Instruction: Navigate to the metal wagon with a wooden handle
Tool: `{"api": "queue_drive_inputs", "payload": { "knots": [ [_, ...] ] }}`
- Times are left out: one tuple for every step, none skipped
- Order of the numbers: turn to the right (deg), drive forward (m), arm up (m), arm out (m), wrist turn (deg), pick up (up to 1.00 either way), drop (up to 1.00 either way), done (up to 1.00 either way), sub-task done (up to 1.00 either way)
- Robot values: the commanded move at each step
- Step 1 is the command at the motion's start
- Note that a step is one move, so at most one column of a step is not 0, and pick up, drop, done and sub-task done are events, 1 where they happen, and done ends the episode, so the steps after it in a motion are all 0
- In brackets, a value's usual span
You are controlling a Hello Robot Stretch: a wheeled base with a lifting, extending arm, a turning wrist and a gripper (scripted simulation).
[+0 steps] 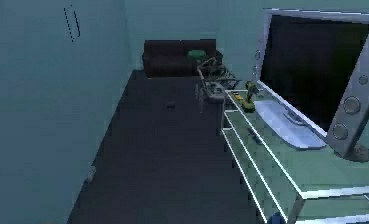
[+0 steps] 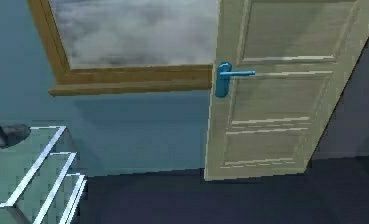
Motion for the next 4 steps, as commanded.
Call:
{"api": "queue_drive_inputs", "payload": {
  "knots": [
    [0.0,1.0,0.0,0.0,0.0,0.0,0.0,0.0,0.0],
    [-3.0,0.0,0.0,0.0,0.0,0.0,0.0,0.0,0.0],
    [0.0,0.7,0.0,0.0,0.0,0.0,0.0,0.0,0.0],
    [24.0,0.0,0.0,0.0,0.0,0.0,0.0,0.0,0.0]
  ]
}}
